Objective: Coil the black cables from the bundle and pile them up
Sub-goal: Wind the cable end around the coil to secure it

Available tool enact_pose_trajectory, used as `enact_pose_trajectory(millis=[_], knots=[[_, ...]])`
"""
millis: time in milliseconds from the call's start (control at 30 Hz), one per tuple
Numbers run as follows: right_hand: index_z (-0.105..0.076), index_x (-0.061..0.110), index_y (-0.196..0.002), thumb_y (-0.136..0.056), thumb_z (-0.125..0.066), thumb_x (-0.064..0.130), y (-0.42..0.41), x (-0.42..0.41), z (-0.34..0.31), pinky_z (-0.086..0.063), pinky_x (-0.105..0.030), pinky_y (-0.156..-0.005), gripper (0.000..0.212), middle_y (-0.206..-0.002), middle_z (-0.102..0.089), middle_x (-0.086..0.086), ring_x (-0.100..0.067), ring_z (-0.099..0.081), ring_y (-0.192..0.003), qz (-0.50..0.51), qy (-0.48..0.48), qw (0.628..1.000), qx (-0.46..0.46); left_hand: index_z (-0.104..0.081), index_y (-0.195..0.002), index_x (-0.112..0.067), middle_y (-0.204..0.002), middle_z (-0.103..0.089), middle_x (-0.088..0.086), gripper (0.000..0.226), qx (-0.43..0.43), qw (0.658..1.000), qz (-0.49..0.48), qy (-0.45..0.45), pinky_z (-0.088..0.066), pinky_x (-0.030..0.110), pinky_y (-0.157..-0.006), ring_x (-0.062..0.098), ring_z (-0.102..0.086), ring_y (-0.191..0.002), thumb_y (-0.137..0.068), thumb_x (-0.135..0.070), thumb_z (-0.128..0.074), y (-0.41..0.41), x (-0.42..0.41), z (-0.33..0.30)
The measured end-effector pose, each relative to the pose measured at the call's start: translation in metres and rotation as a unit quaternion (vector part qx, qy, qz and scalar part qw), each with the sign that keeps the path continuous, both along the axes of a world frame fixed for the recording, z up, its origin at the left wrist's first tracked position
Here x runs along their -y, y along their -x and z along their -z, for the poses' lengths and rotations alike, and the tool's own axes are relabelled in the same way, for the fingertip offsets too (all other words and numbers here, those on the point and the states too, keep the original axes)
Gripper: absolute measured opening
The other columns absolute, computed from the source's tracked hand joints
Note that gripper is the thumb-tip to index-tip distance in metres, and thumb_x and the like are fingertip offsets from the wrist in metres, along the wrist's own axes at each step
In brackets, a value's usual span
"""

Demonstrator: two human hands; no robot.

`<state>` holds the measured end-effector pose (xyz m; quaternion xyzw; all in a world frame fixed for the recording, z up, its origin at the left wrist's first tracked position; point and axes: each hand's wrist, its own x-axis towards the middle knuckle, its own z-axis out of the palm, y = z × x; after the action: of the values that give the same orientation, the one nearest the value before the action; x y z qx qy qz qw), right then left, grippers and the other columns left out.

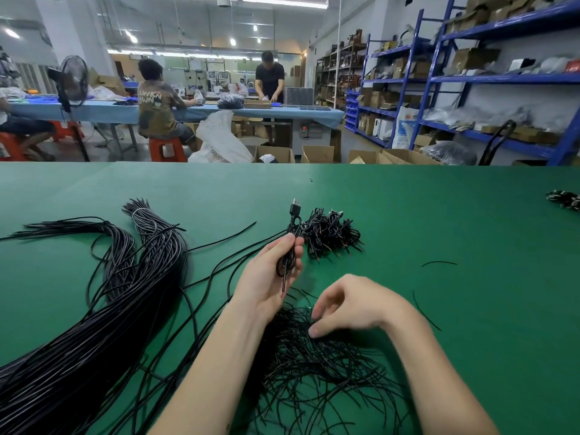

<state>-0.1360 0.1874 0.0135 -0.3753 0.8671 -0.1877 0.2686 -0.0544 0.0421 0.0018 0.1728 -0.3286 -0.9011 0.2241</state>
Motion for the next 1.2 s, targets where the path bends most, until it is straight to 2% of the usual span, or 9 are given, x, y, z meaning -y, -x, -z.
enact_pose_trajectory(millis=[100, 267, 433, 567, 667, 767, 967, 1067, 1200], knots=[[-0.08, 0.037, -0.075, -0.068, -0.091, 0.041, -0.004, 0.007, 0.004, -0.058, -0.031, -0.086, 0.014, -0.078, -0.075, 0.015, -0.006, -0.07, -0.083, 0.011, 0.016, 1.0, -0.024, -0.073, -0.083, -0.008, -0.084, -0.075, 0.008, 0.013, 0.011, 1.0, 0.005, 0.005, -0.056, 0.019, -0.056, 0.009, -0.068, -0.062, -0.071, -0.012, -0.076, -0.002, 0.0, 0.0], [-0.08, 0.035, -0.072, -0.076, -0.085, 0.037, 0.002, 0.003, -0.001, -0.057, -0.026, -0.074, 0.007, -0.076, -0.074, 0.014, -0.008, -0.069, -0.08, 0.027, 0.037, 0.998, -0.045, -0.069, -0.09, -0.008, -0.084, -0.076, 0.006, 0.017, 0.019, 1.0, 0.014, -0.008, -0.055, 0.019, -0.054, 0.008, -0.069, -0.062, -0.075, -0.013, -0.075, -0.003, 0.001, -0.001], [-0.077, 0.032, -0.075, -0.084, -0.077, 0.034, 0.004, 0.001, -0.001, -0.041, -0.017, -0.059, 0.009, -0.065, -0.065, 0.016, -0.002, -0.058, -0.065, 0.024, 0.063, 0.997, -0.03, -0.069, -0.092, -0.008, -0.082, -0.076, 0.004, 0.029, 0.022, 1.0, 0.015, -0.004, -0.055, 0.018, -0.054, 0.007, -0.069, -0.062, -0.066, -0.017, -0.077, -0.004, 0.0, -0.001], [-0.075, 0.034, -0.08, -0.088, -0.073, 0.036, 0.007, -0.003, 0.0, -0.047, -0.018, -0.068, 0.009, -0.081, -0.071, 0.013, 0.0, -0.064, -0.077, 0.022, 0.091, 0.993, -0.075, -0.07, -0.098, -0.006, -0.082, -0.075, 0.004, 0.023, 0.031, 0.999, 0.011, -0.009, -0.056, 0.018, -0.056, 0.007, -0.07, -0.063, -0.077, -0.015, -0.076, -0.004, 0.002, 0.001], [-0.074, 0.035, -0.078, -0.087, -0.073, 0.035, 0.009, -0.004, 0.002, -0.05, -0.02, -0.068, 0.009, -0.08, -0.074, 0.013, 0.003, -0.066, -0.062, 0.036, 0.14, 0.986, -0.084, -0.068, -0.105, -0.006, -0.082, -0.075, 0.003, 0.024, 0.037, 0.999, 0.011, -0.014, -0.056, 0.018, -0.056, 0.007, -0.07, -0.063, -0.083, -0.014, -0.074, -0.003, 0.001, 0.002], [-0.073, 0.031, -0.083, -0.089, -0.069, 0.031, 0.012, -0.004, 0.003, -0.055, -0.025, -0.065, 0.008, -0.08, -0.076, 0.014, -0.006, -0.07, -0.056, 0.041, 0.19, 0.98, -0.036, -0.068, -0.108, -0.005, -0.084, -0.076, 0.003, 0.024, 0.041, 0.999, 0.006, -0.022, -0.056, 0.018, -0.055, 0.006, -0.07, -0.064, -0.085, -0.014, -0.073, -0.004, 0.001, 0.003], [-0.066, 0.02, -0.102, -0.101, -0.062, 0.024, 0.008, 0.0, 0.006, -0.045, -0.022, -0.047, 0.006, -0.082, -0.077, -0.001, -0.013, -0.064, -0.054, 0.091, 0.347, 0.927, 0.105, -0.068, -0.097, -0.009, -0.083, -0.076, 0.003, 0.011, 0.051, 0.998, -0.005, 0.022, -0.055, 0.017, -0.057, 0.006, -0.069, -0.065, -0.088, -0.013, -0.072, -0.003, -0.001, 0.004], [-0.075, 0.019, -0.1, -0.097, -0.067, 0.013, 0.005, 0.005, 0.001, -0.049, -0.019, -0.05, 0.011, -0.086, -0.076, -0.007, -0.006, -0.059, -0.059, 0.104, 0.432, 0.886, 0.129, -0.069, -0.101, -0.008, -0.081, -0.074, 0.004, 0.018, 0.046, 0.997, -0.009, 0.061, -0.054, 0.017, -0.06, 0.008, -0.067, -0.066, -0.084, -0.014, -0.074, -0.002, -0.004, 0.006], [-0.079, 0.027, -0.101, -0.094, -0.07, 0.009, 0.002, 0.008, -0.006, -0.056, -0.02, -0.066, 0.022, -0.092, -0.08, 0.005, -0.002, -0.068, -0.08, 0.089, 0.487, 0.86, 0.126, -0.074, -0.099, -0.009, -0.086, -0.077, 0.006, 0.014, 0.056, 0.993, -0.026, 0.104, -0.055, 0.018, -0.062, 0.007, -0.07, -0.069, -0.085, -0.013, -0.075, -0.002, -0.009, 0.008]])
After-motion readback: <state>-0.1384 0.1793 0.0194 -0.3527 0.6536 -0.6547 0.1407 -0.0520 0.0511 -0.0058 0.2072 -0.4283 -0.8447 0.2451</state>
